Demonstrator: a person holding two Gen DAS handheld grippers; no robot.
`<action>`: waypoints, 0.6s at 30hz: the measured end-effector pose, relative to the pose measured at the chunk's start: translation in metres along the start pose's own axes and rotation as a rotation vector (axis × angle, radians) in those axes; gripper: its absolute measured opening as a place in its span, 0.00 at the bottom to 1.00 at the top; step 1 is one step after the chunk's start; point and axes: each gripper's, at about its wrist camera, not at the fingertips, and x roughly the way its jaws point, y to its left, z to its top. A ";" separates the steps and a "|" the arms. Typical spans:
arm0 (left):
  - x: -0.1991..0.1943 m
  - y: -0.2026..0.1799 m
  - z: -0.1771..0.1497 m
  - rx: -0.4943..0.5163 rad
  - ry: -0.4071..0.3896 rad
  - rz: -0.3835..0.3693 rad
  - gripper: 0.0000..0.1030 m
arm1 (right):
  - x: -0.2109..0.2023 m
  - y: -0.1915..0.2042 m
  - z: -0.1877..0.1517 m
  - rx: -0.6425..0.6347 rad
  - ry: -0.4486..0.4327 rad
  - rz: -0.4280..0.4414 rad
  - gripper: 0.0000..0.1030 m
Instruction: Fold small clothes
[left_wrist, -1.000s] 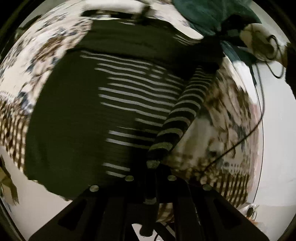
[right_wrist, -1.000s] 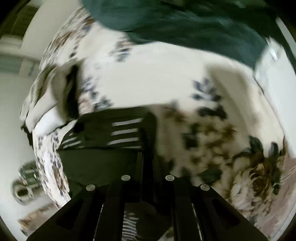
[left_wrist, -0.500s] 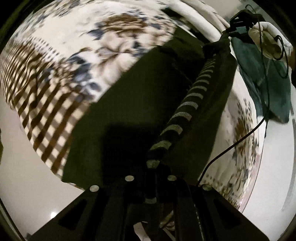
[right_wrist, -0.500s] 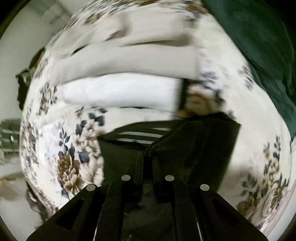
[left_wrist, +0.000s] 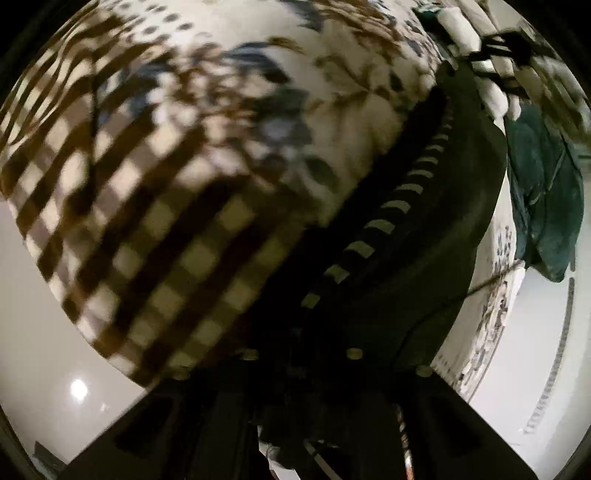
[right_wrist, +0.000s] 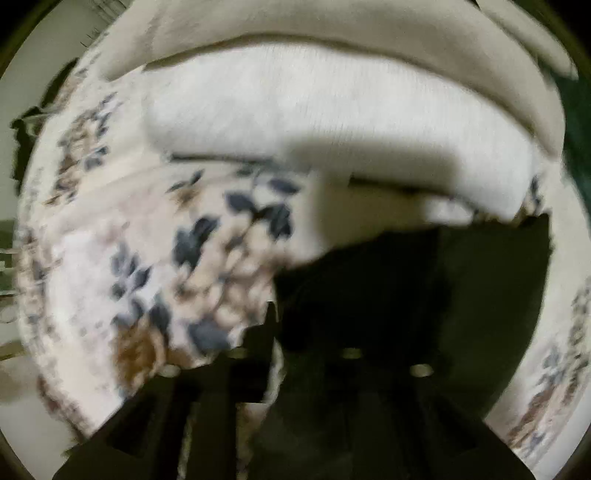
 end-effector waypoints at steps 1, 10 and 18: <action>-0.004 0.008 -0.001 -0.003 -0.002 0.000 0.36 | -0.003 -0.004 -0.008 0.002 0.012 0.030 0.48; -0.024 0.034 -0.003 0.037 0.018 0.012 0.54 | -0.023 -0.094 -0.191 0.062 0.128 0.130 0.62; 0.006 -0.007 -0.016 0.170 0.008 0.133 0.42 | 0.049 -0.163 -0.409 0.319 0.376 0.201 0.62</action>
